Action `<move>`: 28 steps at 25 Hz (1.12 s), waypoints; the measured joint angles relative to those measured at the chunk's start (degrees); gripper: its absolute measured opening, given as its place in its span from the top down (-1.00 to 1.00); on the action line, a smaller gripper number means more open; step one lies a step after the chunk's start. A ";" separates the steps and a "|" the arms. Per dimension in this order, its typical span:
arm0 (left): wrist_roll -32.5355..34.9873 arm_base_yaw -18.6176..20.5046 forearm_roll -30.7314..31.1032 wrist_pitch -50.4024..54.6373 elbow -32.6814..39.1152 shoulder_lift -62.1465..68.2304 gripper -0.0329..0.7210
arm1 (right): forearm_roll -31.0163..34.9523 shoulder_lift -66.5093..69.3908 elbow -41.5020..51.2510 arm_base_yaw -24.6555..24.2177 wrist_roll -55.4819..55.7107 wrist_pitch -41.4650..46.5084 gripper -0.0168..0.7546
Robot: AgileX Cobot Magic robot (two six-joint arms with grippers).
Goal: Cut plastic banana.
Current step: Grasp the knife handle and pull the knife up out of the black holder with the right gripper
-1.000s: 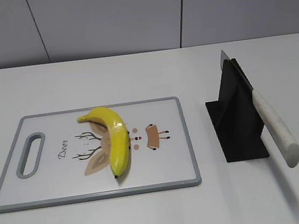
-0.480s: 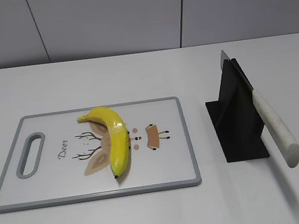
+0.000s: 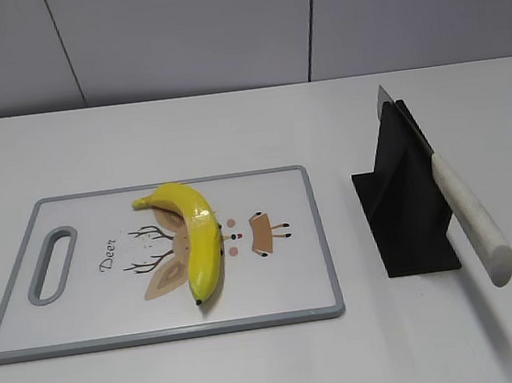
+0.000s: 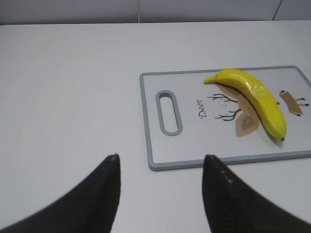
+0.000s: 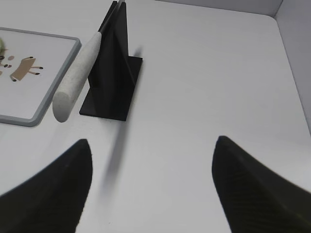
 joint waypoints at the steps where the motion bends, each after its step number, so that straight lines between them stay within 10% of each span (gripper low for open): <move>1: 0.00 0.00 0.00 0.00 0.00 0.00 -0.46 | 0.00 0.00 0.00 0.00 0.00 0.00 -0.55; 17: 0.00 0.00 0.00 0.00 0.00 0.00 -0.46 | -0.87 23.73 -11.05 0.00 10.66 13.39 -0.55; 28: 0.00 0.00 0.05 0.00 0.00 0.00 -0.46 | 10.99 50.54 -26.81 0.07 10.95 14.24 -0.55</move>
